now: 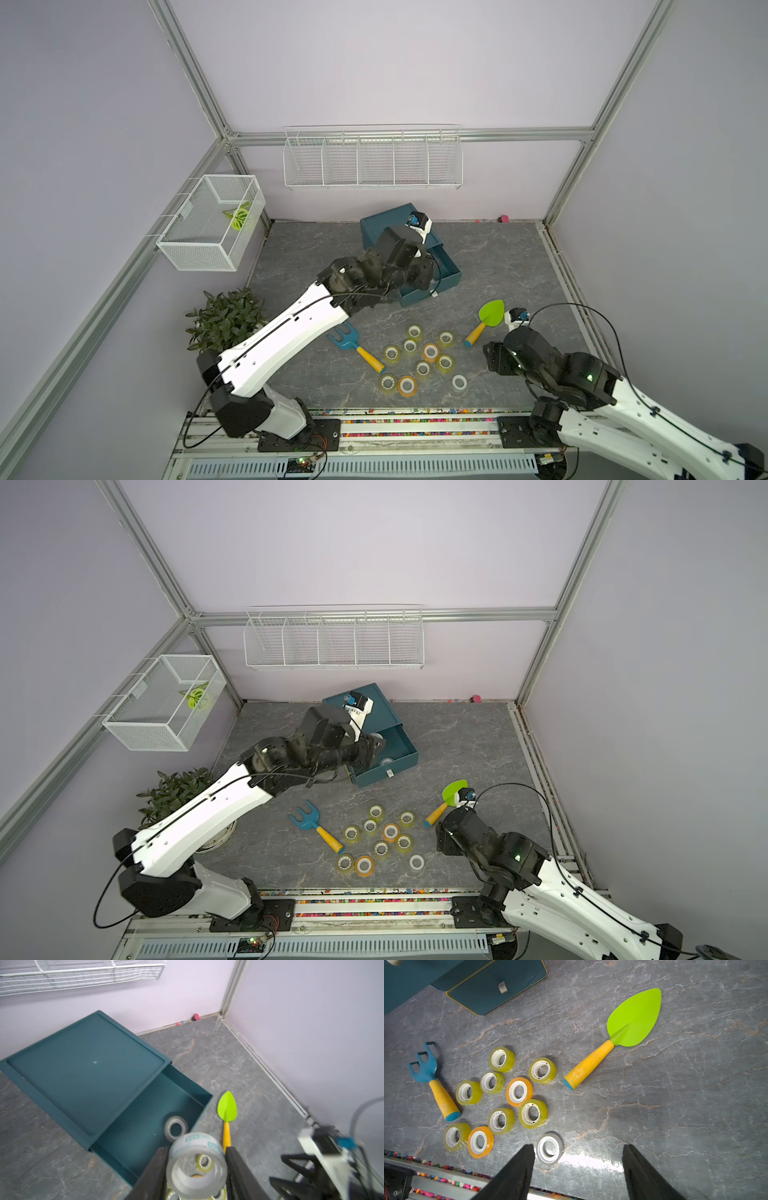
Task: Place the transparent tape into the drawer according to color
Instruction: Place the tape in the drawer.
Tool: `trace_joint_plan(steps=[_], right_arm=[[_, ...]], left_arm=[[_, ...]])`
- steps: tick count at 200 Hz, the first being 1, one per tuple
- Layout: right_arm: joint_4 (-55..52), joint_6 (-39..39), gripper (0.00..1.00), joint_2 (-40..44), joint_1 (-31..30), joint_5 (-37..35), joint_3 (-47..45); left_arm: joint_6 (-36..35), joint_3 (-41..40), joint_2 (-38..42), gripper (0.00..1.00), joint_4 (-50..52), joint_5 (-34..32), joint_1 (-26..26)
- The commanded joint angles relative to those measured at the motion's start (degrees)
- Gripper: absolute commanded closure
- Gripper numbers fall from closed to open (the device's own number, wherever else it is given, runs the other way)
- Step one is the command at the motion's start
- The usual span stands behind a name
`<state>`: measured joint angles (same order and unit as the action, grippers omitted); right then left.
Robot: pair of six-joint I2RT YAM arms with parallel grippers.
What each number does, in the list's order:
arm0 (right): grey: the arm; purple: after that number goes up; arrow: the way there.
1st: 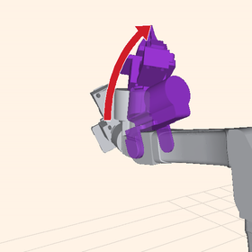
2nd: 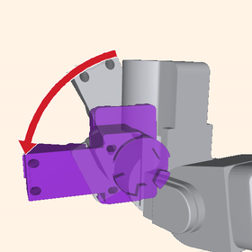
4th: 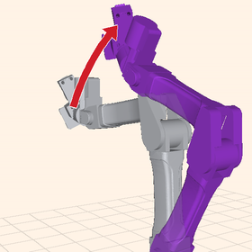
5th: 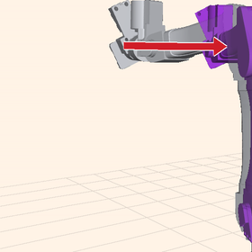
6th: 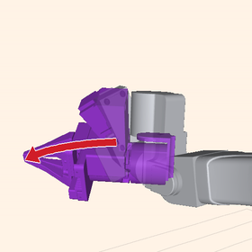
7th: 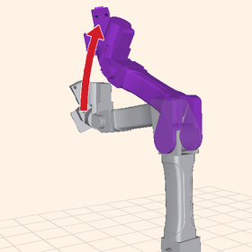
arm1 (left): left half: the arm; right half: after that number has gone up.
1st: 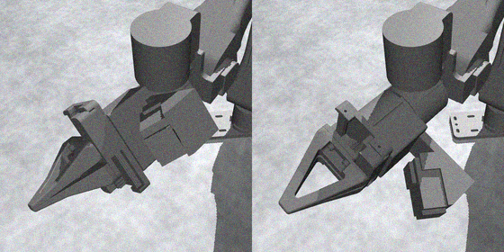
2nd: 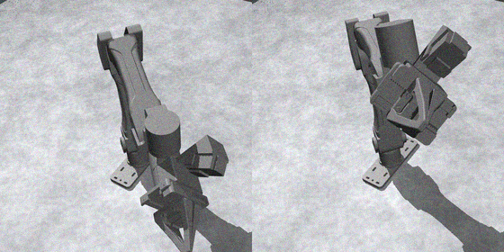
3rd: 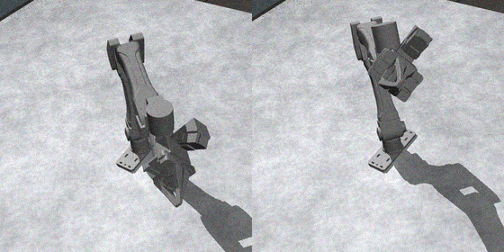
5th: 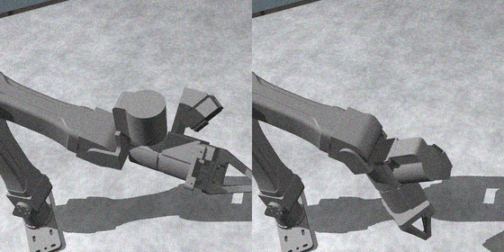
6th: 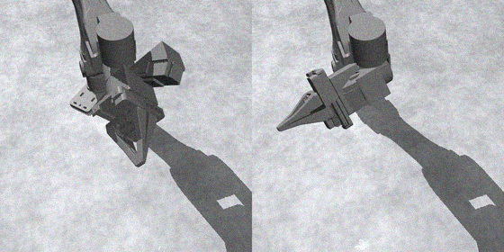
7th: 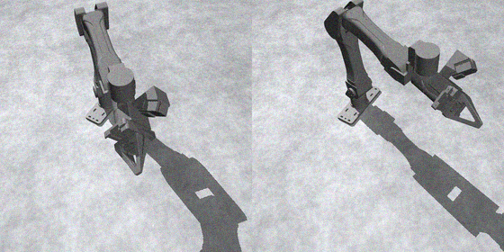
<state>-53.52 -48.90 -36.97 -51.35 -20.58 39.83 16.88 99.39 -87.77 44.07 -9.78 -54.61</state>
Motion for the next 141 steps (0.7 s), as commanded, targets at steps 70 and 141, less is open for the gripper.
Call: trace_joint_plan(steps=[70,141], right_arm=[[2.1,-1.1,0.27,-1.3,-0.2,-2.0,0.2],[2.3,-1.4,0.22,-1.9,-0.2,-1.3,-0.1]], left_arm=[[-3.2,7.9,-18.6,0.58,0.0,5.7,4.6],[-3.2,9.3,-18.8,0.36,0.2,5.2,4.6]])
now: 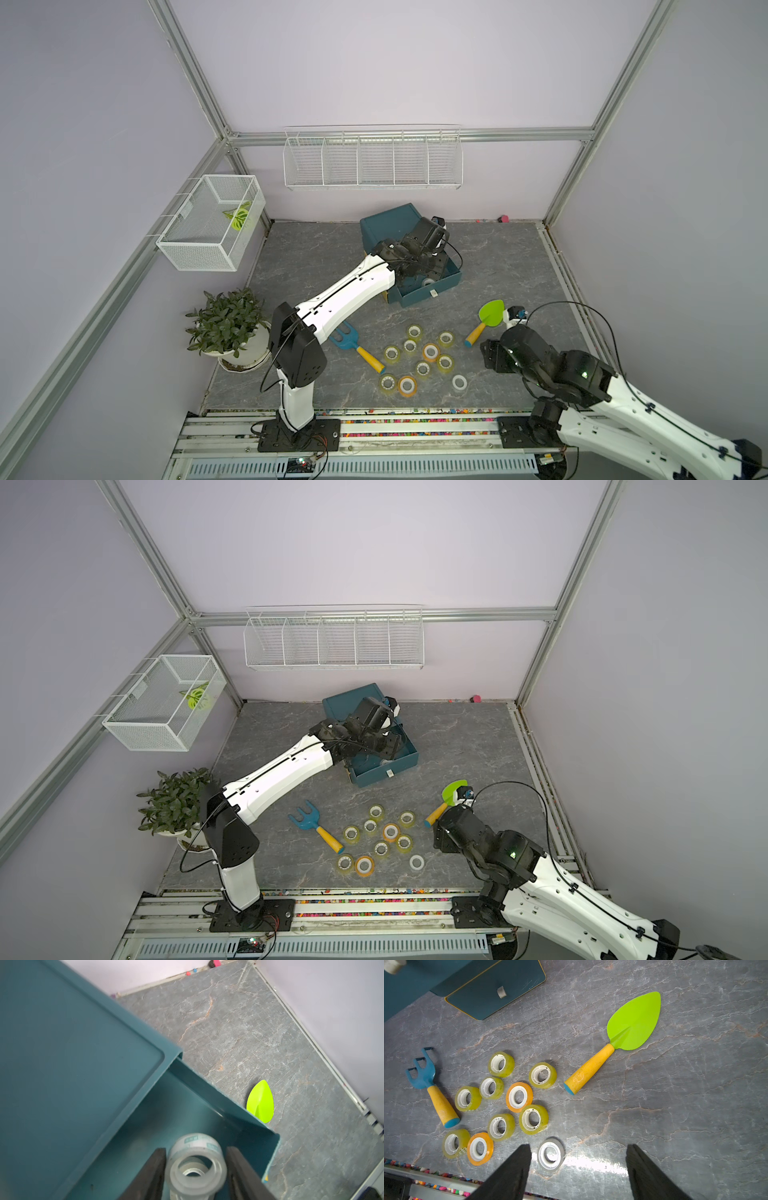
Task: Place the transparent tape into the drawer according to color
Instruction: Place the tape in the drawer.
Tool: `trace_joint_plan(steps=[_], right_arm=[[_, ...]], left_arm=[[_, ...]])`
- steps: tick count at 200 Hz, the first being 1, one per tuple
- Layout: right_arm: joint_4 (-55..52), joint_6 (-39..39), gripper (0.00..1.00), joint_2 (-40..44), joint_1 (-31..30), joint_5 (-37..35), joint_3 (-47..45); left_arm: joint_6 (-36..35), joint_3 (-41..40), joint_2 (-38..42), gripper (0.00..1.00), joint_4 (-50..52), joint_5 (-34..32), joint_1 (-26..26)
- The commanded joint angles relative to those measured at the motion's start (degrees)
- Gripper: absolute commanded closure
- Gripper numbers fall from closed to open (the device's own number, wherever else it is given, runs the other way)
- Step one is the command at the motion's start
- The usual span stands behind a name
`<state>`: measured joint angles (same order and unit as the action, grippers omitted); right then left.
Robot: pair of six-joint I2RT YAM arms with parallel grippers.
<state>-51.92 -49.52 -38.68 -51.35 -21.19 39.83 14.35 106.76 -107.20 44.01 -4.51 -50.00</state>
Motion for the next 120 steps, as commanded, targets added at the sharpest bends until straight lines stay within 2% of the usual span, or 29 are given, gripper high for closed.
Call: trace_joint_plan(steps=[1,37,60,77,103,120], right_arm=[[0.7,-0.8,0.22,-0.2,-0.2,-0.7,0.0],[0.5,-0.7,0.21,-0.5,-0.2,0.1,0.0],[0.4,-0.3,0.22,-0.9,-0.2,1.2,-0.3],[0.4,0.3,0.22,-1.8,-0.2,2.7,-0.7],[0.6,1.2,0.22,-4.4,-0.2,5.2,-1.4],[1.8,1.7,0.22,-6.8,-0.3,7.8,-2.5]], left_arm=[[-0.8,2.0,0.7,0.36,0.2,0.0,0.0],[-0.8,2.1,4.1,0.21,1.0,1.6,-0.1],[0.1,-0.3,9.1,0.14,1.0,4.1,-0.1],[1.3,-6.6,15.3,0.1,-2.3,5.3,-0.1],[3.9,-20.8,27.5,0.0,-8.5,5.6,-0.5],[5.8,-29.4,34.7,0.0,-10.2,4.6,-0.5]])
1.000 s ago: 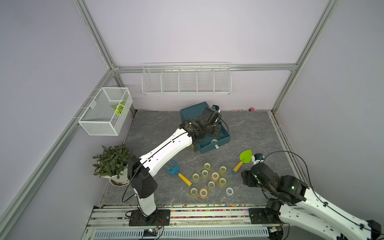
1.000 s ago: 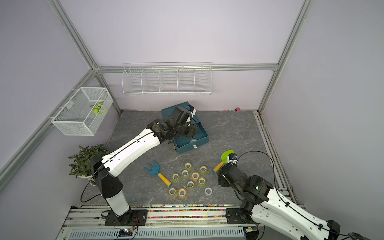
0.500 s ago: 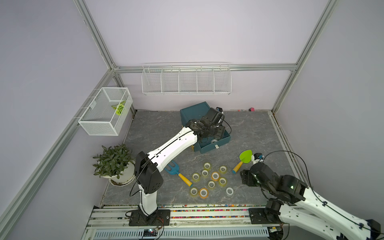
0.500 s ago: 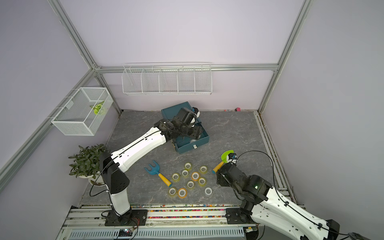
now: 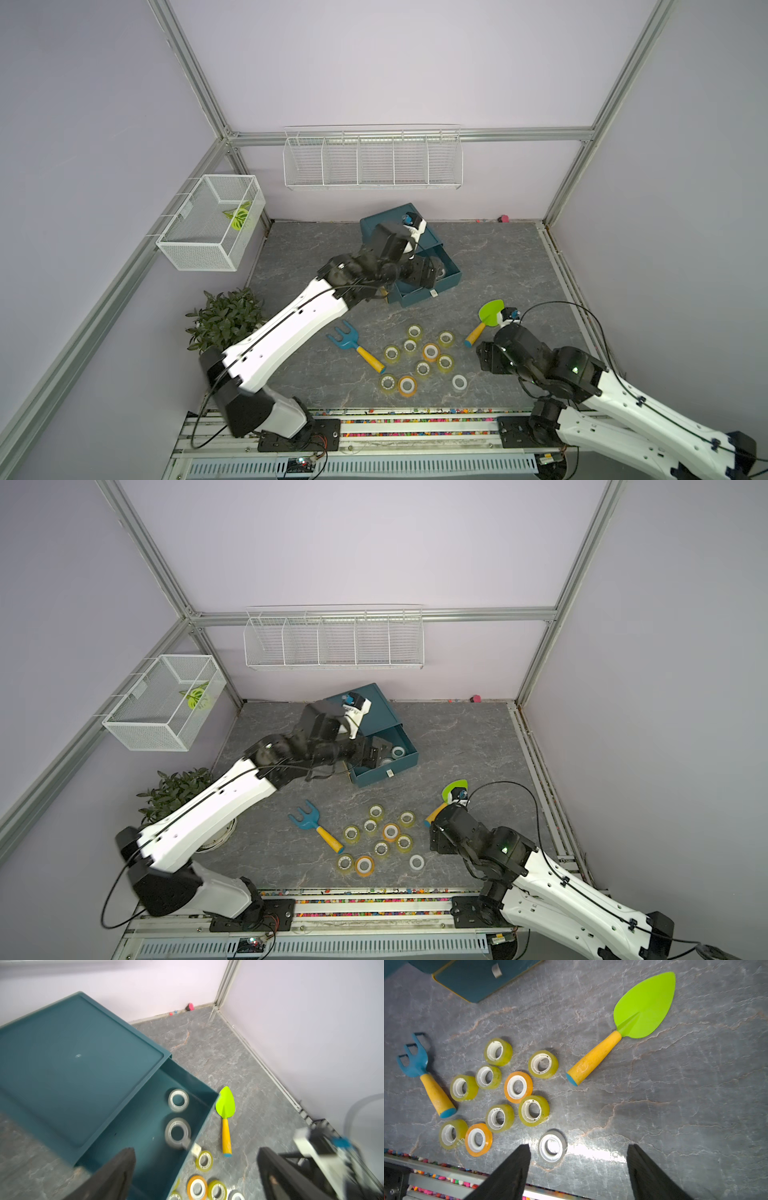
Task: Place the transparent tape into the drawer according to color
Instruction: Place the tape in the drawer, then pick up the tape at the center of the board.
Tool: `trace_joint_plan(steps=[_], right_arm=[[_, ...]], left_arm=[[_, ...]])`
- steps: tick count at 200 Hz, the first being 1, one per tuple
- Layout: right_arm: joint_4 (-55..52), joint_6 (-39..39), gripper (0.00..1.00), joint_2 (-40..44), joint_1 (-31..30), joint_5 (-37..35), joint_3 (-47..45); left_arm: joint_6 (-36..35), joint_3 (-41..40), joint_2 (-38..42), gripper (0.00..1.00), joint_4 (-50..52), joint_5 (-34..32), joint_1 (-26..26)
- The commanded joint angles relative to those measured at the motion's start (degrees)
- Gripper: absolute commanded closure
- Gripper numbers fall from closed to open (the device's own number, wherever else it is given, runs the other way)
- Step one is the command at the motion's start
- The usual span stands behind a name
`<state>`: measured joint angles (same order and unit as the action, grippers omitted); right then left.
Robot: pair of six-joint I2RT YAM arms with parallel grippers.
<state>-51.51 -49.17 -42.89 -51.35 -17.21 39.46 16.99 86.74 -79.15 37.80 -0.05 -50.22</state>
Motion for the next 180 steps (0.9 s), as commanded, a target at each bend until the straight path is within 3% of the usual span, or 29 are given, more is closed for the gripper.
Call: trace_joint_plan(steps=[1,36,69,100,180], right_arm=[[1.4,1.4,0.22,-2.7,-0.3,4.0,-2.2],[3.7,1.1,0.22,-9.8,-2.2,8.4,-3.9],[6.4,-0.7,0.22,-17.7,-8.2,8.7,-4.1],[10.4,-1.4,0.23,-23.6,-11.3,9.2,-3.4],[12.9,-0.7,0.26,-30.5,-11.4,10.3,-2.2]], left_arm=[[3.3,-9.8,7.0,0.0,-4.0,0.1,-0.3],[7.4,-21.8,19.1,0.0,-3.9,-1.3,-0.3],[9.6,-28.1,26.3,0.0,-3.4,-2.6,-0.3],[9.9,-30.0,28.1,0.0,-2.7,-3.9,-0.3],[9.5,-31.5,28.0,0.0,-2.0,-4.6,-0.3]])
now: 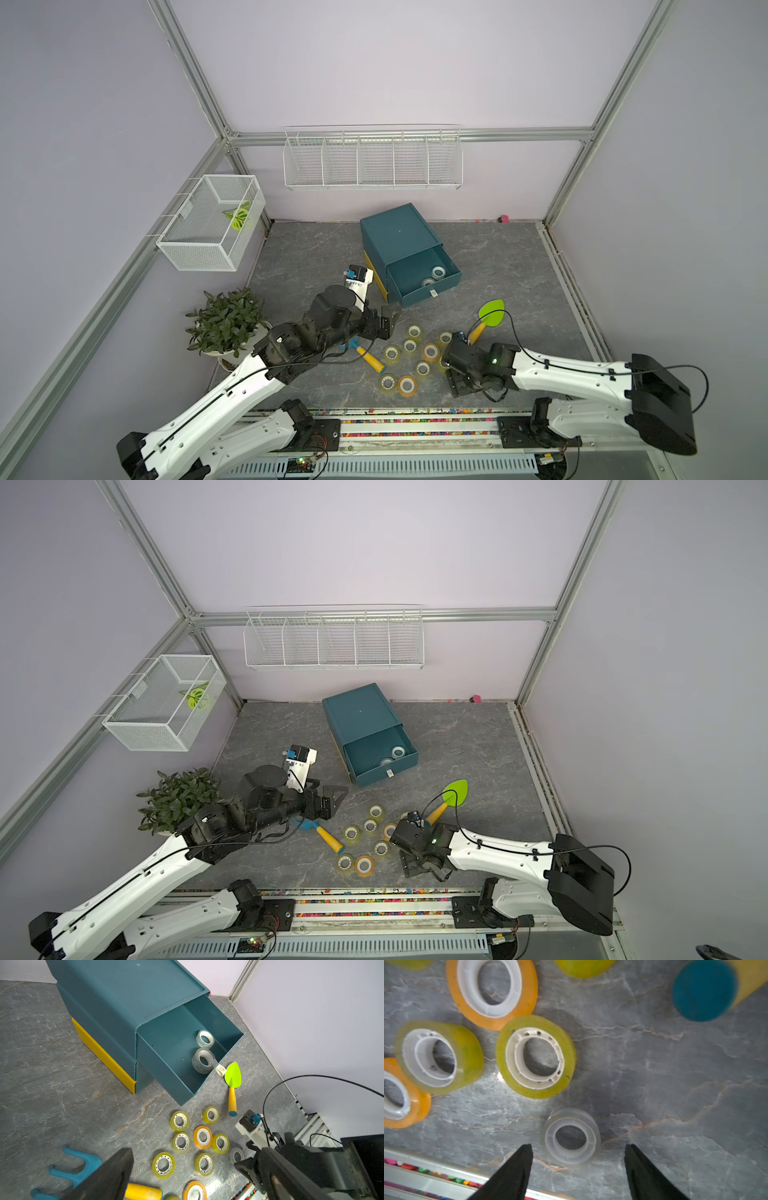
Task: Place the transparent tape into the drawer according to color
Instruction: Pick up the tape at the center of the board.
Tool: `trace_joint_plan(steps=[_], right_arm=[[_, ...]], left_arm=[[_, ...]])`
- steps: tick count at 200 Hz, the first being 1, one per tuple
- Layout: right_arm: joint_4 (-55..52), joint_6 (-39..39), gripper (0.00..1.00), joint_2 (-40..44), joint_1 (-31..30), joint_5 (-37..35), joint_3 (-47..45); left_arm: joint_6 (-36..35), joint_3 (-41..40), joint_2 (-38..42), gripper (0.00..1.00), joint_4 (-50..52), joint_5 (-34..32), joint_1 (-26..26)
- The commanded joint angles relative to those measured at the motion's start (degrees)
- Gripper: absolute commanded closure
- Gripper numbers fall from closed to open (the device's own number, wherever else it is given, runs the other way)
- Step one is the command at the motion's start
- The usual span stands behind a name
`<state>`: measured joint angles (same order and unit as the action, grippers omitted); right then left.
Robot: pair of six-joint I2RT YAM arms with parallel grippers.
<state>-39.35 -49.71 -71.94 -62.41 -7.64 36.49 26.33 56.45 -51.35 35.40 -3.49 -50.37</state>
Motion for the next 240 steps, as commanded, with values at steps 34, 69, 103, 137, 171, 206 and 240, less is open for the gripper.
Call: trace_joint_plan(steps=[34,69,103,137,171,206,240], right_arm=[[0.8,0.0,0.29,-3.1,-0.3,1.3,0.5],[1.9,0.8,0.33,-4.6,-0.3,2.2,0.6],[2.0,1.1,0.38,-6.0,-0.5,2.2,1.0],[3.0,1.4,0.45,-6.8,-0.9,2.5,1.0],[3.9,2.2,0.52,-4.3,-1.1,3.8,1.2],[4.6,2.6,0.55,2.6,-1.1,6.9,1.8],[3.4,3.4,0.55,10.4,-1.1,8.8,5.0]], left_arm=[[0.2,-1.7,0.2,0.0,0.5,-1.6,-0.2],[0.2,-2.1,0.1,0.0,0.4,-2.5,-0.2],[0.2,-2.1,-0.4,0.0,0.6,-3.0,-0.2],[0.3,-2.3,-0.4,0.0,0.8,-3.6,-0.2],[0.5,-2.7,-0.4,0.0,1.2,-4.1,-0.2],[1.2,-3.9,-0.1,0.0,1.3,-5.3,-0.2],[2.5,-6.0,0.7,0.0,1.3,-6.8,-0.2]])
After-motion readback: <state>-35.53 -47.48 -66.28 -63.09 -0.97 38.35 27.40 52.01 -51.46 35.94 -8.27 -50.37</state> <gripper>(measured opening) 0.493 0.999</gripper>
